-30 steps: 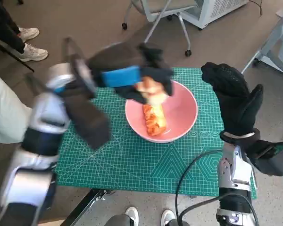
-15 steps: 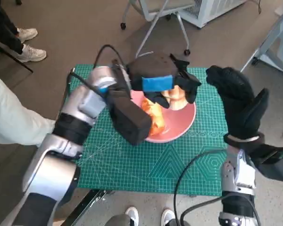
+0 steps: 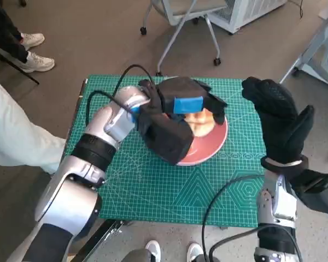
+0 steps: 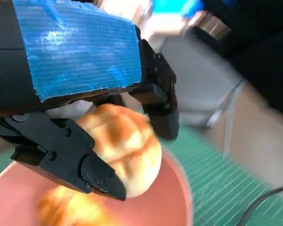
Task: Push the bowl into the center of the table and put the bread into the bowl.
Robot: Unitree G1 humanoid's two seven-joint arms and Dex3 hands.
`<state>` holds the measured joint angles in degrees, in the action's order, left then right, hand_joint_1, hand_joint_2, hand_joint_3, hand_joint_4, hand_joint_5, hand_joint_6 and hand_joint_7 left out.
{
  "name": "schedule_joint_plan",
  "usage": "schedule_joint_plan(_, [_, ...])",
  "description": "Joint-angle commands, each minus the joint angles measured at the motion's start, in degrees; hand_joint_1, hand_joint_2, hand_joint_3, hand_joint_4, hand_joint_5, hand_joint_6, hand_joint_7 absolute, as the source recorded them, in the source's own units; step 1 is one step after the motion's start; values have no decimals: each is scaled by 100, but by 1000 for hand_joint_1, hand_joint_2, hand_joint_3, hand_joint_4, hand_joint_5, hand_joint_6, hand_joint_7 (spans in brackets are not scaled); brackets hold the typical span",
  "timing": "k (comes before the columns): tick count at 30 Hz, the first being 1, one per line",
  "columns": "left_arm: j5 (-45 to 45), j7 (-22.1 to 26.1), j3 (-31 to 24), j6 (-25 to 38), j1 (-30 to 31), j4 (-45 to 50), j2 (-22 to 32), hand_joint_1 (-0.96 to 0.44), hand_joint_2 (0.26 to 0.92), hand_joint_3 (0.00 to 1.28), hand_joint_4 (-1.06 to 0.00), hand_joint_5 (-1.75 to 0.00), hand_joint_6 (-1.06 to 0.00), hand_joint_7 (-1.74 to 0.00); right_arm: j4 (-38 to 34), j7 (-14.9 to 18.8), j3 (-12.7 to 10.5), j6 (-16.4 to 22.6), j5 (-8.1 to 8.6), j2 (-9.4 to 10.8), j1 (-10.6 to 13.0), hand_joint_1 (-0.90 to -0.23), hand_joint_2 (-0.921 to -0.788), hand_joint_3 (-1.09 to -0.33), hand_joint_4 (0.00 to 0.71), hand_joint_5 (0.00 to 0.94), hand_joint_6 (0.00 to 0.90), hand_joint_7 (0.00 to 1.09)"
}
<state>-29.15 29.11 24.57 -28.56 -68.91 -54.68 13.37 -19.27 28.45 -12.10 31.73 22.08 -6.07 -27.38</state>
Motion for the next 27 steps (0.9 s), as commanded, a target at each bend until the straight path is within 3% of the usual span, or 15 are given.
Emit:
schedule_joint_plan(1, [315, 314, -150, 123, 140, 242, 31, -194, 834, 4, -123, -8, -233, -101, -146, -12, 14, -19, -25, 4, 81, -681, -921, -703, 201, 1, 66, 453])
schedule_joint_plan(13, [513, -81, -396, -307, 419, 518, 302, -275, 831, 0, -51, -2, -181, -56, -160, 3, 46, -92, 41, 4, -4, -678, -921, -722, 200, 0, 70, 441])
schedule_joint_plan(21, [932, -11, -852, 22, 777, 1253, 573, -204, 824, 0, -88, -13, -241, -70, -151, 11, -15, -197, 142, -60, -150, -680, -921, -720, 204, 2, 85, 438])
schedule_joint_plan(27, [1954, 336, -1546, 509, 1300, 2121, 744, -201, 836, 6, -123, -20, -296, -82, 62, -65, -44, -349, 153, -117, -264, -687, -921, -704, 213, 3, 117, 403])
